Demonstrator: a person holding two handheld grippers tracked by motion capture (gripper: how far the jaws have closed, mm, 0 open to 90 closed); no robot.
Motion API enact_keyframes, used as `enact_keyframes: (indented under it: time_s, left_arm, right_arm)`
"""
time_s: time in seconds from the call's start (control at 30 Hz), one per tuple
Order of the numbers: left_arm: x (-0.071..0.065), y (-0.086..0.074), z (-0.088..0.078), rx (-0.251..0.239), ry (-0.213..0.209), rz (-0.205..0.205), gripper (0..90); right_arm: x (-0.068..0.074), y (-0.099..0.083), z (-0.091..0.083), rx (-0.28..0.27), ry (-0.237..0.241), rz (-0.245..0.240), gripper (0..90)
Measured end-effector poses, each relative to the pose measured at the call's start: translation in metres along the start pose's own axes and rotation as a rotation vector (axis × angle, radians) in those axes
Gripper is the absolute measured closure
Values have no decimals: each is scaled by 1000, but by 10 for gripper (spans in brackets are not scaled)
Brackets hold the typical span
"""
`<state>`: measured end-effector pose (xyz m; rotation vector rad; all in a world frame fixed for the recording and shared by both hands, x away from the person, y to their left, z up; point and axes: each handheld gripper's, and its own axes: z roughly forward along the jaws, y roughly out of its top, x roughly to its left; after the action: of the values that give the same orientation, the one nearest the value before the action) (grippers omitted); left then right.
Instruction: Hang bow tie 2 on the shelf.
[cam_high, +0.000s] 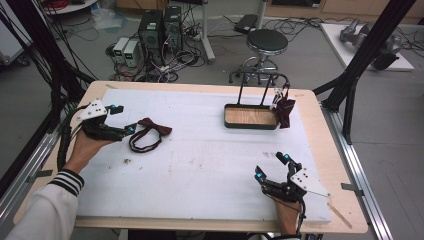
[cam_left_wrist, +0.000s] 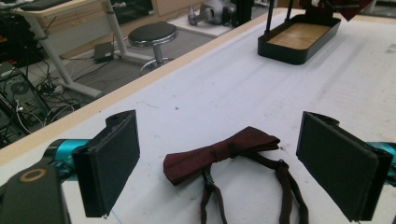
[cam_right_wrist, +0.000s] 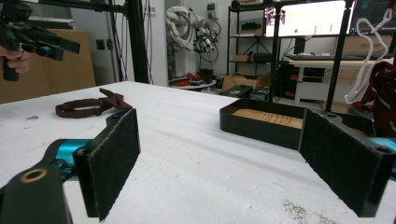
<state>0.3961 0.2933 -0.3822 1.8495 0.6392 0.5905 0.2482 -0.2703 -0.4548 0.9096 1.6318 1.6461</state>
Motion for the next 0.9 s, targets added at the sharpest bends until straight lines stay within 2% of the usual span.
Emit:
enact_keyframes:
  time_s: [0.07, 0.1, 0.13, 0.17, 0.33, 0.43, 0.47, 0.5, 0.57, 0.63, 0.67, 0.7, 0.73, 0.77, 0.83, 0.9]
  left_arm:
    - [2, 5, 5, 32, -17, 22, 137]
    - [2, 5, 5, 32, -17, 22, 138]
    - [4, 9, 10, 64, -25, 51, 140]
    - [5, 11, 13, 77, -28, 62, 141]
    - [11, 20, 26, 153, -47, 96, 142]
    - [13, 25, 35, 218, -72, 136, 142]
    - [13, 25, 35, 218, -72, 136, 142]
    - [13, 27, 42, 254, -93, 155, 142]
    - [13, 28, 45, 266, -103, 160, 143]
    - [13, 31, 50, 289, -122, 181, 142]
    - [12, 34, 56, 321, -142, 201, 142]
    - [12, 34, 56, 321, -142, 201, 142]
    - [13, 35, 62, 365, -164, 211, 142]
    - [13, 35, 64, 382, -171, 222, 142]
    - [12, 36, 68, 392, -177, 251, 142]
    - [13, 37, 72, 394, -180, 263, 145]
  right_arm:
    - [0, 0, 0, -2, 1, -10, 119]
    - [0, 0, 0, 0, 0, -10, 119]
    - [0, 0, 0, 0, 0, -12, 119]
    - [0, 0, 0, 1, 1, -14, 119]
    - [0, 0, 0, -3, 3, -12, 119]
    - [0, 0, 0, -4, 3, -10, 119]
    - [0, 0, 0, -9, 0, -18, 119]
    - [0, 0, -1, 0, 2, -6, 119]
    - [0, 0, 0, -9, 2, -16, 119]
    - [0, 0, 0, 1, 1, -5, 119]
    - [0, 0, 0, -6, -1, -11, 119]
    - [0, 0, 0, -4, 0, -6, 119]
    - [0, 0, 0, -7, -2, -10, 119]
    - [0, 0, 0, -6, 0, -12, 119]
    - [0, 0, 0, 0, 1, -8, 119]
    - [0, 0, 0, -3, 1, -11, 119]
